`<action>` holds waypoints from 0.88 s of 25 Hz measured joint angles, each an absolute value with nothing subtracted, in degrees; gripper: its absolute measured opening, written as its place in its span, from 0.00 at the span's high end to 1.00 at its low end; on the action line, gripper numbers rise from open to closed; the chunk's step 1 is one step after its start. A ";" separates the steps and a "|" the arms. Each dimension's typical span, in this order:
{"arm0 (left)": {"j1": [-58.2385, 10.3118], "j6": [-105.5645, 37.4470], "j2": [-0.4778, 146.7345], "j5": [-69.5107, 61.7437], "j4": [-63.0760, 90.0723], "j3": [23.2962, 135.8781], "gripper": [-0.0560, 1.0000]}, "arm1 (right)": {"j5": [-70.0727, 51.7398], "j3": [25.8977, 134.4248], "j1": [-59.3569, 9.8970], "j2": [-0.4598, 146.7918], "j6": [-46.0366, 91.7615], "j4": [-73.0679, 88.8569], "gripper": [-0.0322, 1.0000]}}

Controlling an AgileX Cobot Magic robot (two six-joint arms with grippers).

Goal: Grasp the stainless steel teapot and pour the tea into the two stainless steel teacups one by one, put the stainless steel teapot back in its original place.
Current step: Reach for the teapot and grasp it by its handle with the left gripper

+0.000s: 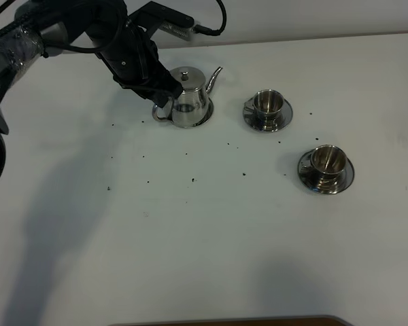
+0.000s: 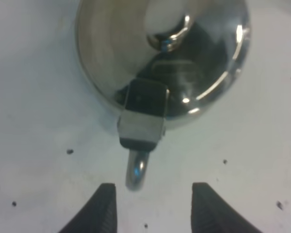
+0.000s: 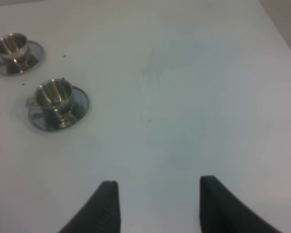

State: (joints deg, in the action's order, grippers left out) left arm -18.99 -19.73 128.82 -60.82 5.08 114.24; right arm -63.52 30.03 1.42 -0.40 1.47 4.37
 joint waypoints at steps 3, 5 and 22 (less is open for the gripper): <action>-18.67 -19.60 128.82 -63.29 5.21 115.88 0.55 | -63.52 30.03 1.42 -0.40 1.47 4.37 0.60; -18.49 -19.49 128.82 -64.58 5.21 116.11 0.55 | -63.52 30.03 1.42 -0.40 1.47 4.37 0.60; -17.87 -20.02 131.16 -61.22 5.26 116.22 0.55 | -63.52 30.03 1.42 -0.40 1.47 4.37 0.60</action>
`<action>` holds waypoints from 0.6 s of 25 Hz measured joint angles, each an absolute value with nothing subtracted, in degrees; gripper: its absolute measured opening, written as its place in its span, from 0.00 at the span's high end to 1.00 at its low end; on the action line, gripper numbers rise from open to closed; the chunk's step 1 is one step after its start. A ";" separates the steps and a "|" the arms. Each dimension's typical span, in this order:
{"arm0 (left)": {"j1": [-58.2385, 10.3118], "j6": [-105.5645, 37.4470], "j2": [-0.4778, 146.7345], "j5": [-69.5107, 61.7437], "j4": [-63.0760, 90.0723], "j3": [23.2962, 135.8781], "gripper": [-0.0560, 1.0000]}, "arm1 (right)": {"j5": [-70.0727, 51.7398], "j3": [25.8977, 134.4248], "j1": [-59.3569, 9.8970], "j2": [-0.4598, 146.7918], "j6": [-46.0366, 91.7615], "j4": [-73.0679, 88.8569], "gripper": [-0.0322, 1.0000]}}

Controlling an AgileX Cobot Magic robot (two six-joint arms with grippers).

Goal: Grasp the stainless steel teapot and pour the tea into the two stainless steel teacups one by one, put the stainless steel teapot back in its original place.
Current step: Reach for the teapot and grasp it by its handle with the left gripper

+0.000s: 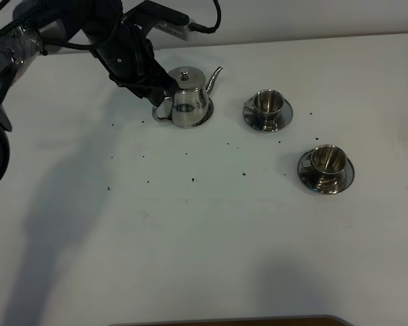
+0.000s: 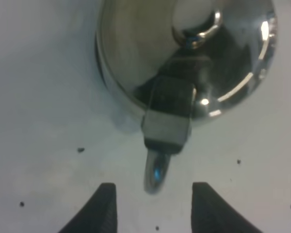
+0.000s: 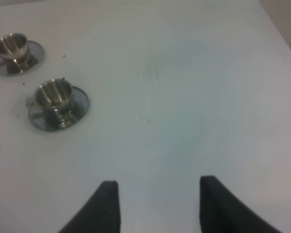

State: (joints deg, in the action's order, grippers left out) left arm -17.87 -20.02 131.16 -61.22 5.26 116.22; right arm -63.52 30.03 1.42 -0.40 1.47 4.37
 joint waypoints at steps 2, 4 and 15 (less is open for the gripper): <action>-17.87 -20.08 131.82 -60.23 5.38 116.22 0.55 | -63.52 30.03 1.42 -0.40 1.47 4.37 0.60; -17.87 -20.27 132.36 -59.49 6.00 116.22 0.55 | -63.52 30.03 1.42 -0.40 1.47 4.37 0.60; -17.87 -21.61 133.40 -56.34 7.83 116.22 0.55 | -63.52 30.03 1.42 -0.40 1.47 4.37 0.60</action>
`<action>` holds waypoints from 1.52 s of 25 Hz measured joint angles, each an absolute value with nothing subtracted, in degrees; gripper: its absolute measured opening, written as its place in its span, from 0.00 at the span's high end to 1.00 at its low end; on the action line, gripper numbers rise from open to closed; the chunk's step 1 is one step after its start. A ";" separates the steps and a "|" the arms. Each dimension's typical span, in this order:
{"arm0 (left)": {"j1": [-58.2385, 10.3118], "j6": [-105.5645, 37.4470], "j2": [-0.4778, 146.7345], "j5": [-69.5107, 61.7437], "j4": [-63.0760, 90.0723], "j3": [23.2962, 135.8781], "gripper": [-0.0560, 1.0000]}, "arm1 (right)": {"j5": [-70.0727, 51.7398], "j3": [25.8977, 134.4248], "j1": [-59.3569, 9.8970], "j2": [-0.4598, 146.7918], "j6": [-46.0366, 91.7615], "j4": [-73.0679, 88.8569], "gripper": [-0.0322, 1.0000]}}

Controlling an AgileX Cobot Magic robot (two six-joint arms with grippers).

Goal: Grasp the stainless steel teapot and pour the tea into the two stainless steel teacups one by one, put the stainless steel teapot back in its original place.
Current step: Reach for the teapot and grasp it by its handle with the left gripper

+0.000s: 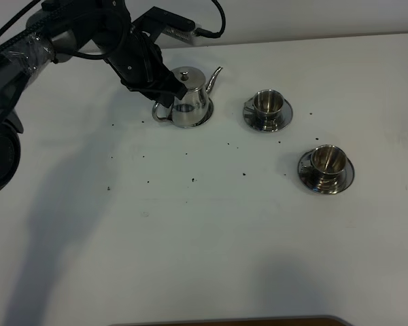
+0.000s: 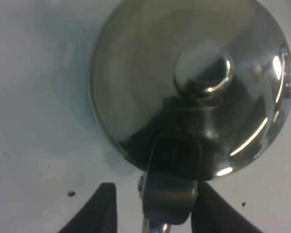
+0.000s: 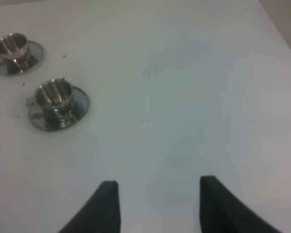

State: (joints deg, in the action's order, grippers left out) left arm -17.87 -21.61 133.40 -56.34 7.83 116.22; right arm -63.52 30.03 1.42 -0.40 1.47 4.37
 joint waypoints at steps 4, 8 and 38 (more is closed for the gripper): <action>-17.87 -21.67 133.66 -56.23 7.88 116.22 0.55 | -63.52 30.03 1.42 -0.40 1.47 4.37 0.60; -17.87 -22.53 134.51 -55.61 8.15 116.22 0.55 | -63.52 30.03 1.42 -0.40 1.47 4.37 0.60; -17.87 -24.35 135.60 -52.49 12.42 116.22 0.70 | -63.52 30.03 1.42 -0.40 1.47 4.37 0.60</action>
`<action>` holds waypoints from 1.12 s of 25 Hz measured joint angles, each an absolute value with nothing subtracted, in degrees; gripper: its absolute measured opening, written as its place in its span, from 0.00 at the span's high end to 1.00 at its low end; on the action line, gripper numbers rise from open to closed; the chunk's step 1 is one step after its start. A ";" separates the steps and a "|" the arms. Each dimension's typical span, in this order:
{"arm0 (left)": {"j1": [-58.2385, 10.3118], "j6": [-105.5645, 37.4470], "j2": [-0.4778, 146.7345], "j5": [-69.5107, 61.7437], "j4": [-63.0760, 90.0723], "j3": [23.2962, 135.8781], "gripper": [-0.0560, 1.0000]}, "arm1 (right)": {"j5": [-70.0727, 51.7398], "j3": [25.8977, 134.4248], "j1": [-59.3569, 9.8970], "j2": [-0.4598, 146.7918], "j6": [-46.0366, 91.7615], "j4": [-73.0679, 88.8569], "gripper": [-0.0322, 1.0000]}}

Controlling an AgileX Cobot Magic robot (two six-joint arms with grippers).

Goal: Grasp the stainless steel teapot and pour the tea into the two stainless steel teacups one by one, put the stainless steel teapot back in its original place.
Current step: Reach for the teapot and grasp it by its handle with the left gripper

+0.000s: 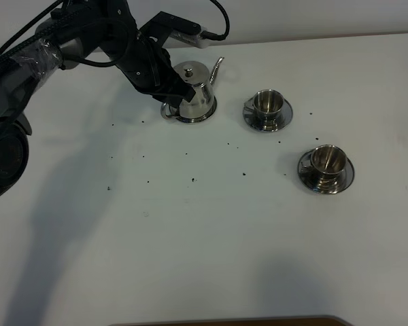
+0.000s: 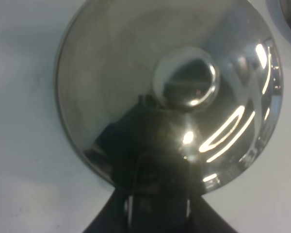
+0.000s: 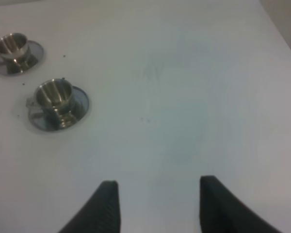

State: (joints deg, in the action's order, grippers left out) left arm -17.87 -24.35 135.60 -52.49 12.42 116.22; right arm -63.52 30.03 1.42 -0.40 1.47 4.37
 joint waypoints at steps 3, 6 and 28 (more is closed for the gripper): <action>-17.87 -24.35 135.60 -52.49 12.42 116.22 0.70 | -63.52 30.03 1.42 -0.40 1.47 4.37 0.60; -17.87 -24.35 135.60 -52.49 12.42 116.22 0.70 | -63.52 30.03 1.42 -0.40 1.47 4.37 0.60; -17.87 -24.45 135.60 -55.92 12.21 118.64 0.70 | -63.52 30.03 1.42 -0.40 1.47 4.37 0.60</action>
State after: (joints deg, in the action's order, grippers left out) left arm -17.87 -24.45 135.60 -55.92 12.21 118.64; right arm -63.52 30.03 1.42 -0.40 1.47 4.37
